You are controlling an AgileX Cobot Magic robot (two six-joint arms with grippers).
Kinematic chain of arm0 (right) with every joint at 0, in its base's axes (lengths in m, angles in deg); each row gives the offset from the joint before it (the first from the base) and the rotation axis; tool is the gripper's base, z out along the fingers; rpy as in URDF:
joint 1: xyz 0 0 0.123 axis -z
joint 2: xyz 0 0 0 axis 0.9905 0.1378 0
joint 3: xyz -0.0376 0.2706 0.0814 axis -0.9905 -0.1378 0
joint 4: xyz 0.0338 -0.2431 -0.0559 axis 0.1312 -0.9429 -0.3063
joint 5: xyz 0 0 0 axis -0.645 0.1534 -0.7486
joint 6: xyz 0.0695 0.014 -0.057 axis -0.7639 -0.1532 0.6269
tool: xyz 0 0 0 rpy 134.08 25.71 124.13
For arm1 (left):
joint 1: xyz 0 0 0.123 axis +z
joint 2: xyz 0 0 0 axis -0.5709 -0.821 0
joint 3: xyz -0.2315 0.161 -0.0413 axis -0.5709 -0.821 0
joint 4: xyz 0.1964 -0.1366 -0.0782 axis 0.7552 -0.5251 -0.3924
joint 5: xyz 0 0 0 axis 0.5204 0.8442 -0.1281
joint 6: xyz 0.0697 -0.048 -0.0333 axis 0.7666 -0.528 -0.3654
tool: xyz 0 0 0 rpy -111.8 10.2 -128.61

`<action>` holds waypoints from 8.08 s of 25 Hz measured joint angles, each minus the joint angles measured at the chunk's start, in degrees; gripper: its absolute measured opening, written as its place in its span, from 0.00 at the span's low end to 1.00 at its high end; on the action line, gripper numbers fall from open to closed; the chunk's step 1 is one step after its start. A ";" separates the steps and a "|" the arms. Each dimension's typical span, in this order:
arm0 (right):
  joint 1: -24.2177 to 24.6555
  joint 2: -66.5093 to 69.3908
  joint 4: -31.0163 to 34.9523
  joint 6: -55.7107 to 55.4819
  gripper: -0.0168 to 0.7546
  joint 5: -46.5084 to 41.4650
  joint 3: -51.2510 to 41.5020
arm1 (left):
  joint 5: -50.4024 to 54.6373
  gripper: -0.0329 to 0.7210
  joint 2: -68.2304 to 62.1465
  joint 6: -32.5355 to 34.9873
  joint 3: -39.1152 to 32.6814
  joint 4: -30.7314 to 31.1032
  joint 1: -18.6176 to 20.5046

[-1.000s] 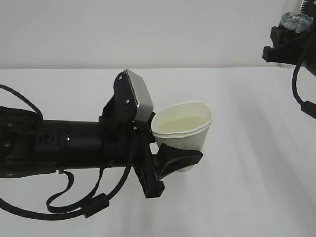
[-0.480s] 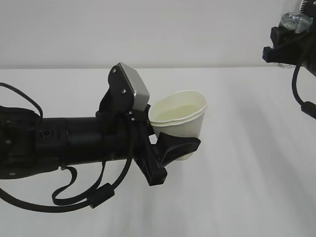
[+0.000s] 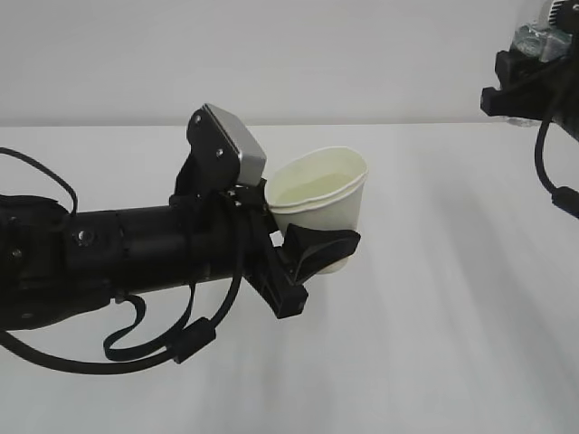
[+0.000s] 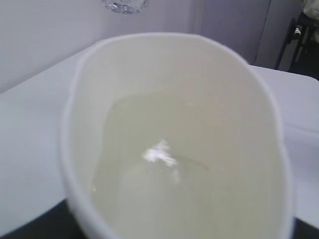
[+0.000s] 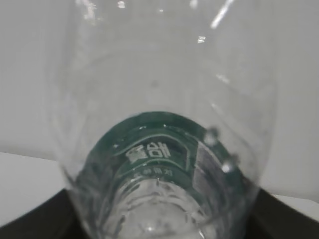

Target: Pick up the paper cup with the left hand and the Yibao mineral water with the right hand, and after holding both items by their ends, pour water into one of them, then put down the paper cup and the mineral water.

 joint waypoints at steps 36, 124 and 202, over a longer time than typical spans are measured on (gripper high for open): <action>0.00 0.00 0.00 0.13 0.60 -1.01 0.00 | -0.32 0.54 -0.28 1.92 0.00 -1.70 12.18; 0.00 0.00 0.47 0.22 0.60 -1.24 0.00 | 0.49 0.54 -0.32 2.98 0.00 -6.43 40.32; 0.00 0.00 0.51 0.22 0.60 -1.32 0.00 | -9.43 0.54 -18.43 9.01 0.13 -14.26 40.60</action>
